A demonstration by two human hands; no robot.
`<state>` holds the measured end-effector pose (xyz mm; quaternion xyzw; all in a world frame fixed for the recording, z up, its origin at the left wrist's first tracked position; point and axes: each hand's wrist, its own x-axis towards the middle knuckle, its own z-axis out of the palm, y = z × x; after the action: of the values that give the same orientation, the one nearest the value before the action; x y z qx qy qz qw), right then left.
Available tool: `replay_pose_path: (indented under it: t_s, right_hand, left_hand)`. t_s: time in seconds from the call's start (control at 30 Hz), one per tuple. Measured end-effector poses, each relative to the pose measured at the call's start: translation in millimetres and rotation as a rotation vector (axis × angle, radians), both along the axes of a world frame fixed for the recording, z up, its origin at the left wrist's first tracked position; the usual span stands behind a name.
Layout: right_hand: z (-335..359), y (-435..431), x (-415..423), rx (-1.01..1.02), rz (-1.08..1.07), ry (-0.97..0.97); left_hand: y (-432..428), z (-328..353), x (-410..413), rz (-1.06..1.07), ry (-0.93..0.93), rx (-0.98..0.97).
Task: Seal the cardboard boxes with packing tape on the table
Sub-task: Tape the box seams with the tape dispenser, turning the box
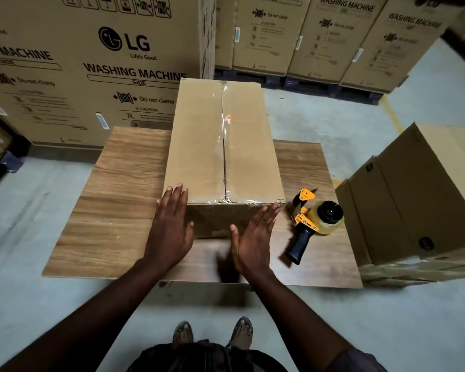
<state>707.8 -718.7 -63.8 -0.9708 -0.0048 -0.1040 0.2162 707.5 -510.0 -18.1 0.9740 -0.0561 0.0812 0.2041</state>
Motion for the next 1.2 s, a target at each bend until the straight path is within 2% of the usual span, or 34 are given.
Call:
replay_pose_path:
  t_s: [0.13, 0.2, 0.27, 0.33, 0.4, 0.47, 0.57, 0.67, 0.77, 0.87, 0.93, 1.0, 1.1, 1.2]
  right_hand:
    - [-19, 6, -18, 0.031, 0.084, 0.23]
    - [-29, 0, -32, 0.108, 0.133, 0.336]
    - [-21, -7, -38, 0.352, 0.008, 0.302]
    - [4, -13, -27, 0.619, -0.271, 0.174]
    - [37, -20, -4, 0.739, -0.476, 0.07]
    - [67, -20, 23, 0.793, -0.473, 0.091]
    - [87, -3, 56, 0.89, -0.468, 0.246]
    - [92, 14, 80, 0.877, -0.612, 0.281]
    - [93, 14, 99, 0.846, -0.622, 0.257]
    - [92, -2, 122, 0.772, -0.48, 0.227]
    - [96, -9, 135, 0.706, -0.39, 0.248]
    - [101, 0, 136, 0.548, -0.332, 0.263]
    - [98, 37, 92, 0.307, -0.102, 0.243]
    - [87, 48, 32, 0.231, 0.062, 0.235]
  left_hand:
    - [-1, -1, 0, 0.016, 0.003, 0.003]
    - [1, -2, 0, 0.007, -0.004, -0.002]
    - [6, -2, 2, -0.003, -0.023, -0.018]
    - [13, 1, 5, -0.012, -0.069, -0.05]
    - [18, 5, 11, -0.005, -0.118, -0.094]
    - [20, 8, 16, 0.011, -0.146, -0.135]
    - [17, 9, 19, 0.033, -0.142, -0.159]
    - [7, 10, 10, 0.059, -0.135, -0.143]
    - [-7, 16, -14, 0.064, -0.167, -0.113]
    - [-29, 19, -41, -0.025, -0.168, -0.106]
    - [-42, 19, -50, -0.102, -0.105, -0.131]
    - [-49, 21, -47, -0.165, -0.024, -0.231]
    - [-51, 30, -32, -0.179, 0.064, -0.459]
    - [-38, 36, -24, -0.131, 0.019, -0.489]
